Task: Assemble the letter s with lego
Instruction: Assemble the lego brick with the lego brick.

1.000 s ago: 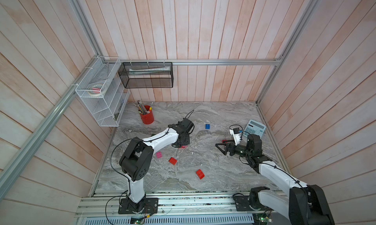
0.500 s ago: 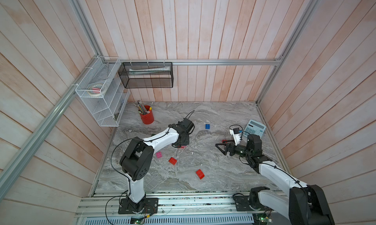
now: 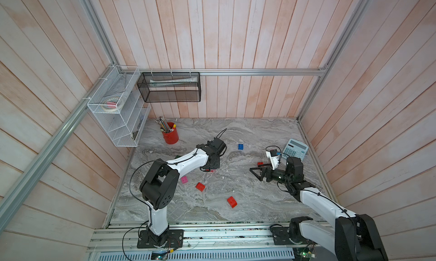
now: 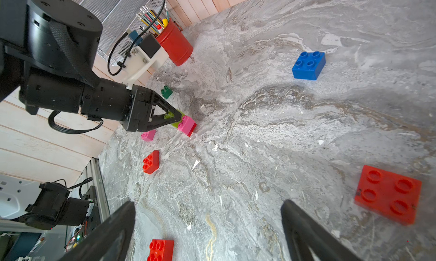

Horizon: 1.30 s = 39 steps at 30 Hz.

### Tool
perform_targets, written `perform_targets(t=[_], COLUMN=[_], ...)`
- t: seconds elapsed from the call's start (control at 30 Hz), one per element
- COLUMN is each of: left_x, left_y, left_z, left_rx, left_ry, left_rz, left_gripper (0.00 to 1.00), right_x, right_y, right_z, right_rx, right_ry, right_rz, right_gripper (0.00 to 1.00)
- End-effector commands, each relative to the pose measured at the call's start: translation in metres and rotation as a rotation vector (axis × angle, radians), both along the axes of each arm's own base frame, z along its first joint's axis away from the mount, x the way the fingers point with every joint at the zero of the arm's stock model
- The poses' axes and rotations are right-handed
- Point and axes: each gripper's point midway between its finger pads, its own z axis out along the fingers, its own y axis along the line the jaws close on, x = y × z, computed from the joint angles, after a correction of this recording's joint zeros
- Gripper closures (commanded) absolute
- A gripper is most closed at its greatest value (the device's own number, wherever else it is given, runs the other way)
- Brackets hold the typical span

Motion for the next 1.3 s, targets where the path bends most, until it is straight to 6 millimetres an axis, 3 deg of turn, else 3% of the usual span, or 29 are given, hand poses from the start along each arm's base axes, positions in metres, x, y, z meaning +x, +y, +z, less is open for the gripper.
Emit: perform_targets(t=[0.0, 0.33, 0.73, 1.03, 1.27], left_x=[-0.012, 0.006, 0.011, 0.009, -0.005], left_y=[0.019, 0.004, -0.001, -0.002, 0.016], left_z=[-0.027, 0.011, 0.02, 0.049, 0.068], left_rx=[0.102, 0.036, 0.011, -0.025, -0.059], left_ry=[0.076, -0.008, -0.02, -0.05, -0.05], left_rz=[-0.001, -0.01, -0.03, -0.083, -0.078], left_gripper=[0.74, 0.65, 0.55, 0.33, 0.23], right_x=[-0.004, -0.003, -0.003, 0.0, -0.002], right_y=[0.003, 0.004, 0.003, 0.005, 0.011], right_z=[0.002, 0.004, 0.008, 0.017, 0.03], right_rx=[0.006, 0.005, 0.001, 0.004, -0.003], right_ry=[-0.01, -0.015, -0.024, -0.048, -0.086], right_rz=[0.023, 0.027, 0.029, 0.042, 0.063], right_gripper=[0.02, 0.02, 0.02, 0.02, 0.02])
